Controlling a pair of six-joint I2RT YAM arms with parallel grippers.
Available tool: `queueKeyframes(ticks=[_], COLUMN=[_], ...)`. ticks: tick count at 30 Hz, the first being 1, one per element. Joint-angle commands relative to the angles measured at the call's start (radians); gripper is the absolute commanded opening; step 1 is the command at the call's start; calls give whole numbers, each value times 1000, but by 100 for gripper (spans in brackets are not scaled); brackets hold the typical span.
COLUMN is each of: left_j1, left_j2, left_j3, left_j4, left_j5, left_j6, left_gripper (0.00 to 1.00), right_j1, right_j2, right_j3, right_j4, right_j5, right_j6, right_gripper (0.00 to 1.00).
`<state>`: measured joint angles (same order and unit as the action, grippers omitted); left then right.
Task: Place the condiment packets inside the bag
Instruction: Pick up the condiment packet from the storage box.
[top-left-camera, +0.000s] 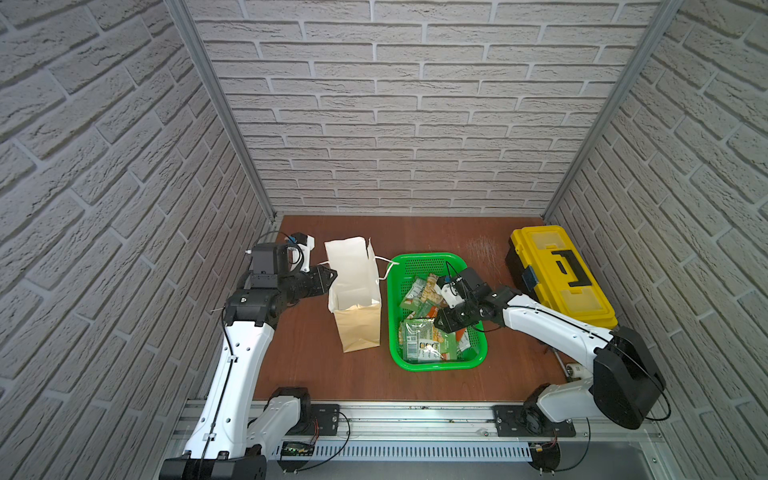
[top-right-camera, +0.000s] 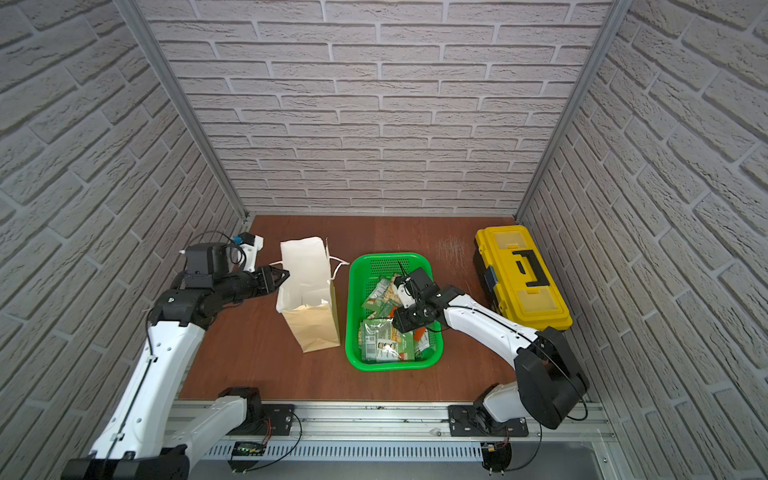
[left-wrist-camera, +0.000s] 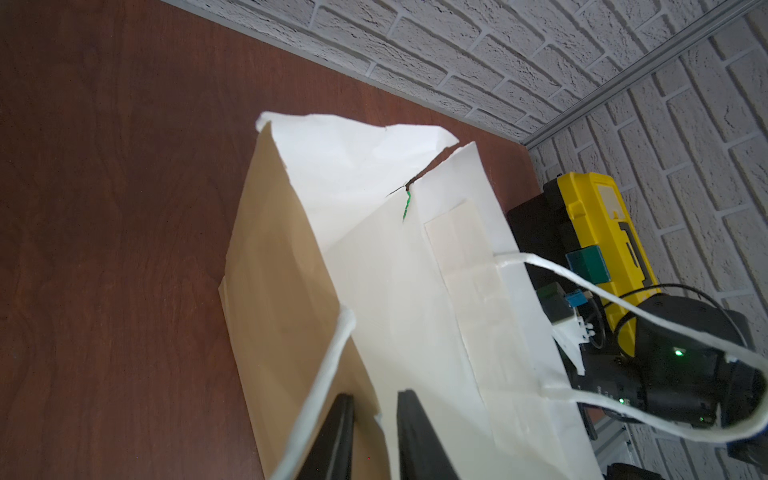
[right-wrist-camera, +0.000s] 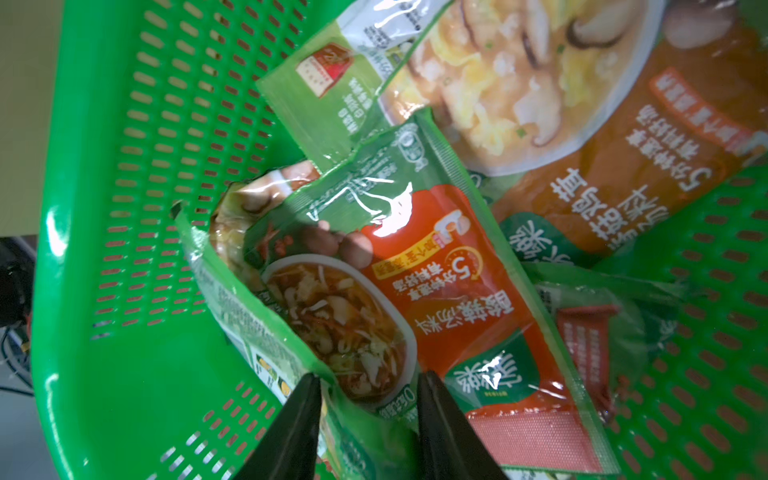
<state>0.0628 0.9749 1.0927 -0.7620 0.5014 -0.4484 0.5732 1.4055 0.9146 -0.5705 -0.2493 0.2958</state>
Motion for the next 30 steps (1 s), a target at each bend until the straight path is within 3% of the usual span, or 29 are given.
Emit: queueKeyframes(ticks=[1,4,9,12,22,30], left_j1=[7,8,8,8,10,10], left_j2=[-12,-15,-21,-23,-36,-48], left_j3=[-10,-12,-14,-13,-13,-28], left_j4=[39,39,35,34,37,53], left_j5=[14,16,14,16,26,30], left_j6=[-1,-1,-1,-3,-15,-27], left_gripper=[24,23,23,24,24,24], right_j1=[8,8,12,13,13,45], right_j2=[-16,-6,6,-36,-353,-413], right_j3=[-31,-49,-71,-67,68,302], right_j4=[24,57,91,81,24,61], right_j5=[-107,-141,-196,-142,-9,-53], right_j6=[-13,-12,-21,-10,64,143], right_gripper=[34,30,31,4,3,3])
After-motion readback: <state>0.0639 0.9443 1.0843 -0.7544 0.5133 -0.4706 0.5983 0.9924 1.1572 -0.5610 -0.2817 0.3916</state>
